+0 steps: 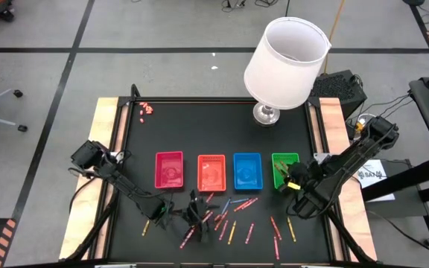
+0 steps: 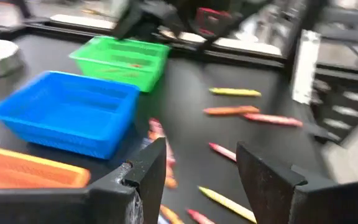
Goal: Sort crayons
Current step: Put the blue crayon into the red bin
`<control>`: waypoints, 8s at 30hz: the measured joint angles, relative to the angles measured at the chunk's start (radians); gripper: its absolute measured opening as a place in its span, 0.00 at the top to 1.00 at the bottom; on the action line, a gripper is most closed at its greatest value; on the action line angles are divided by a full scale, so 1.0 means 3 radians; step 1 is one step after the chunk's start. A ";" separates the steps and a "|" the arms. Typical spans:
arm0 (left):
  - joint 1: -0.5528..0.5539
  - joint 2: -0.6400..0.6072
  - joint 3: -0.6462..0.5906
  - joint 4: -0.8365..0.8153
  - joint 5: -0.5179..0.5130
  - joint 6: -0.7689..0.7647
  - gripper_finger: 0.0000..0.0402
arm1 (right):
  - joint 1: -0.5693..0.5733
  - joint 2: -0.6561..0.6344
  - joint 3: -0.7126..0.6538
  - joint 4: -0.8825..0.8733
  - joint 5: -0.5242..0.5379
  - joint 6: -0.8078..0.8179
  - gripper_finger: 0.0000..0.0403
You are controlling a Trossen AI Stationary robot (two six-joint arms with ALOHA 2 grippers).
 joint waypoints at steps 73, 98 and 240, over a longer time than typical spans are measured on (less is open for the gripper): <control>-0.0937 0.0411 0.0400 -0.2627 -0.0208 -0.2864 0.51 | -0.0008 0.0003 0.0038 0.1576 0.1312 -0.2084 0.68; -0.0991 0.0677 0.0403 -0.2466 -0.0496 -0.2981 0.51 | -0.0008 0.0003 0.0037 0.1661 0.1298 -0.2089 0.68; -0.0784 -0.0116 0.0404 -0.2561 -0.1055 -0.0977 0.97 | -0.0008 0.0070 0.0036 0.1686 0.1305 -0.2094 0.68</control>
